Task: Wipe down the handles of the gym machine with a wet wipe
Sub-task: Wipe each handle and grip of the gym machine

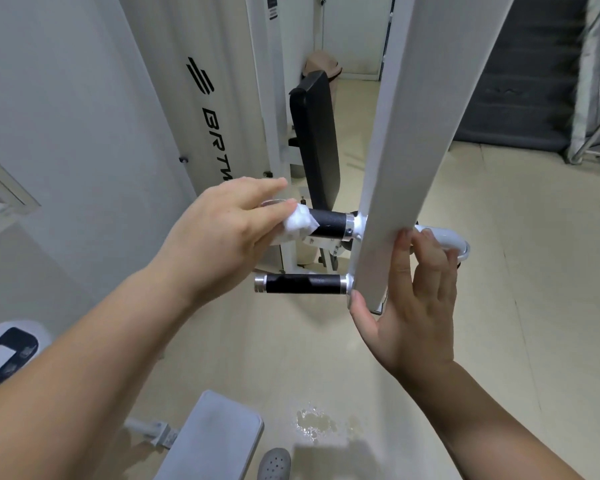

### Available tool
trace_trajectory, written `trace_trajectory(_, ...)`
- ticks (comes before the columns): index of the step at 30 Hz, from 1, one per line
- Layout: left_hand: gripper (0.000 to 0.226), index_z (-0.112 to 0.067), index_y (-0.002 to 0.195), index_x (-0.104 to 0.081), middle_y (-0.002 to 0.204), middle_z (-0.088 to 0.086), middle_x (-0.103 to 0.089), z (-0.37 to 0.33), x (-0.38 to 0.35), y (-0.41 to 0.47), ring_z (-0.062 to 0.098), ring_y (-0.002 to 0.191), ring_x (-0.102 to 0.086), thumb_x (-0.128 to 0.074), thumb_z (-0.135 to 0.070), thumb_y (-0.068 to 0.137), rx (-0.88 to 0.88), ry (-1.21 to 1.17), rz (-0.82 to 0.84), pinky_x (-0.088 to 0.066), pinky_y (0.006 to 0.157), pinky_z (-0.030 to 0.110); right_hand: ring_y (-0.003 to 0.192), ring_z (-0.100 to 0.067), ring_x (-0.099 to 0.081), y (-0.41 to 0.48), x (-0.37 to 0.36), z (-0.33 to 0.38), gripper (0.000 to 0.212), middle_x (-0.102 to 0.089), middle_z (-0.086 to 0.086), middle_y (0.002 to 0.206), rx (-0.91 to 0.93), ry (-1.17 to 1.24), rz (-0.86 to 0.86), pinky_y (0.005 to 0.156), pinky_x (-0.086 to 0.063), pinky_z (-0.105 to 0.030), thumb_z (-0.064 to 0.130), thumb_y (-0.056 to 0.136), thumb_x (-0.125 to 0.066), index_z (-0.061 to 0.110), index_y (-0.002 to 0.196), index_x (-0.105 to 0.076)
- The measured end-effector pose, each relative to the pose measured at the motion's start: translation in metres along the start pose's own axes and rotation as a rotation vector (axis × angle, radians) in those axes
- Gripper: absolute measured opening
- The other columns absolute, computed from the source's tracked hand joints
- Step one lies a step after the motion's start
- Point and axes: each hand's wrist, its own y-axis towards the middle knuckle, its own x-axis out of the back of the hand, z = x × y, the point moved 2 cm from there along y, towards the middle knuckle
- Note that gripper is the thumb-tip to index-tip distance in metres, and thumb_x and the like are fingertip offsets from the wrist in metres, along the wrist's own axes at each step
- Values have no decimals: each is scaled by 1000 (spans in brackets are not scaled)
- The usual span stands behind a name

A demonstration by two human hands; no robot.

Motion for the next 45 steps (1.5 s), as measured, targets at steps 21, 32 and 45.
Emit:
trace_trajectory(21,34,-1,126,-67,116,12,-74,2,-2,3,38,88,-72,-56,-23,103,-147,48,23,-56,72,45,140,-46,-43,0,4,5,89,-29,-17,149,-1,-8,56,113,-32,-65,36,81,-73,-7,150,-37)
trace_trajectory(32,68,-9,151,-43,126,7,-67,-41,-33,30,34,93,-63,-63,-3,86,-154,104,210,-52,78,43,138,-46,-45,-2,12,0,94,-30,-19,149,33,-5,71,114,-32,-64,31,76,-75,0,152,-29)
trace_trajectory(45,61,-8,135,-59,105,6,-73,-23,-8,24,37,86,-67,-23,-43,101,-75,62,211,-51,72,40,139,-46,-41,-3,15,5,88,-32,-19,148,18,27,55,108,-39,-64,35,83,-72,-5,151,-32)
